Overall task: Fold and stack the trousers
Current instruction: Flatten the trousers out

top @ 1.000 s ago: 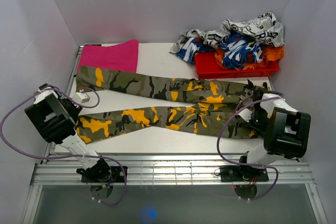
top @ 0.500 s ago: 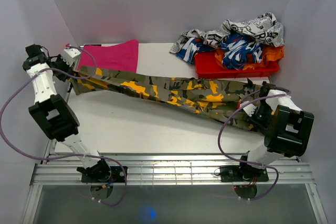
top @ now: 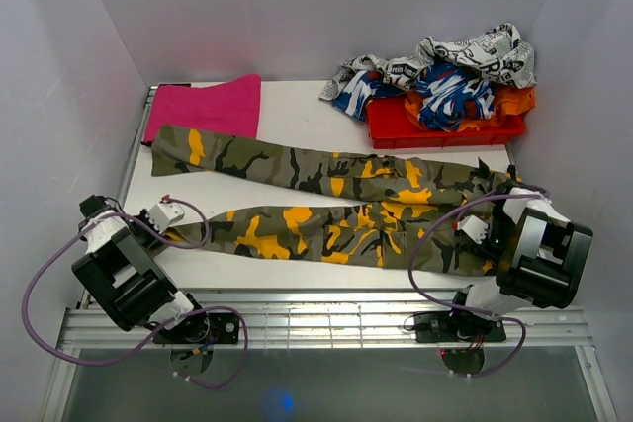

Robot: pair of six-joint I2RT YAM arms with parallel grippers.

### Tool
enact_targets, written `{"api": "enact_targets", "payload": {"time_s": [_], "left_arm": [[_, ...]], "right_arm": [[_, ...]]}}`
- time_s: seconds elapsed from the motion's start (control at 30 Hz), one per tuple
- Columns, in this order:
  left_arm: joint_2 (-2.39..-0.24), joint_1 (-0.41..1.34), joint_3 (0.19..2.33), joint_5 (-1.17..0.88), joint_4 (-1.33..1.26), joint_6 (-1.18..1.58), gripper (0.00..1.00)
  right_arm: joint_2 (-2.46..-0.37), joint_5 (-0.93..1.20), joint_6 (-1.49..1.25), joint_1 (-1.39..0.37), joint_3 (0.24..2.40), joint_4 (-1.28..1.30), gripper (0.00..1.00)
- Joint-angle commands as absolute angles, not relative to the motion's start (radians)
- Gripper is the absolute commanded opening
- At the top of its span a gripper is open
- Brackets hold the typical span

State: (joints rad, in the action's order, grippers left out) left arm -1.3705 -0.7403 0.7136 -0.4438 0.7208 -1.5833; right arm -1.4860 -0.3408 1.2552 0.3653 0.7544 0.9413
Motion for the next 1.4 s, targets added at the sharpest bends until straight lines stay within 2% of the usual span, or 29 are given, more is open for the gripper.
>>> {"api": "enact_targets", "payload": {"time_s": [0.0,0.17,0.23,0.27,0.3,0.37,0.4,0.47,0.5,0.57,0.7,0.83,1.07,1.13,1.17,1.2,1.3,1.33,1.37], "left_arm": [[-1.354,-0.773,0.758,-0.422,0.8,-1.652,0.01],[-1.365,-0.818,0.844,-0.419,1.099,-1.762,0.15],[-1.361,-0.837,0.865,-0.402,1.187,-1.816,0.27],[-1.361,-0.845,0.882,-0.4,1.213,-1.828,0.36],[-1.364,-0.851,0.925,-0.417,1.233,-1.835,0.6],[-1.382,-0.864,0.994,-0.454,1.259,-1.777,0.71],[-1.429,-0.864,1.096,-0.501,1.276,-1.746,0.75],[-1.504,-0.864,1.228,-0.552,1.371,-1.654,0.76],[-1.584,-0.864,1.352,-0.577,1.4,-1.608,0.76],[-1.647,-0.864,1.426,-0.618,1.402,-1.496,0.76],[-1.729,-0.861,1.439,-0.614,1.32,-1.369,0.76],[-1.677,-0.821,1.249,-0.54,1.116,-1.295,0.74],[-1.53,-0.739,0.901,-0.425,0.927,-1.267,0.79],[-1.5,-0.709,0.827,-0.37,0.829,-1.253,0.77],[-1.488,-0.695,0.793,-0.348,0.792,-1.243,0.73],[-1.467,-0.671,0.74,-0.312,0.726,-1.227,0.62],[-1.454,-0.634,0.719,-0.281,0.607,-1.163,0.39],[-1.462,-0.627,0.736,-0.264,0.583,-1.141,0.2],[-1.477,-0.626,0.761,-0.258,0.565,-1.097,0.1]], "right_arm": [[-1.442,-0.417,1.417,0.38,0.715,0.953,0.08],[-1.45,-0.425,1.431,0.39,0.721,0.946,0.08],[-1.456,-0.436,1.442,0.397,0.733,0.936,0.08],[-1.459,-0.439,1.453,0.402,0.739,0.933,0.08],[-1.462,-0.442,1.454,0.403,0.745,0.928,0.08],[-1.473,-0.443,1.456,0.41,0.768,0.931,0.08],[-1.474,-0.443,1.457,0.41,0.776,0.93,0.08],[-1.476,-0.445,1.463,0.414,0.79,0.93,0.08],[-1.477,-0.448,1.469,0.416,0.792,0.93,0.08],[-1.48,-0.453,1.474,0.419,0.796,0.928,0.08],[-1.489,-0.46,1.473,0.419,0.799,0.92,0.08],[-1.491,-0.468,1.466,0.419,0.799,0.925,0.08],[-1.48,-0.48,1.473,0.42,0.793,0.917,0.08],[-1.479,-0.483,1.476,0.419,0.792,0.913,0.08],[-1.479,-0.483,1.476,0.42,0.79,0.911,0.08],[-1.479,-0.485,1.479,0.419,0.79,0.911,0.08],[-1.48,-0.488,1.488,0.419,0.787,0.902,0.08],[-1.482,-0.491,1.489,0.419,0.785,0.896,0.08],[-1.482,-0.492,1.494,0.42,0.782,0.89,0.08]]}}
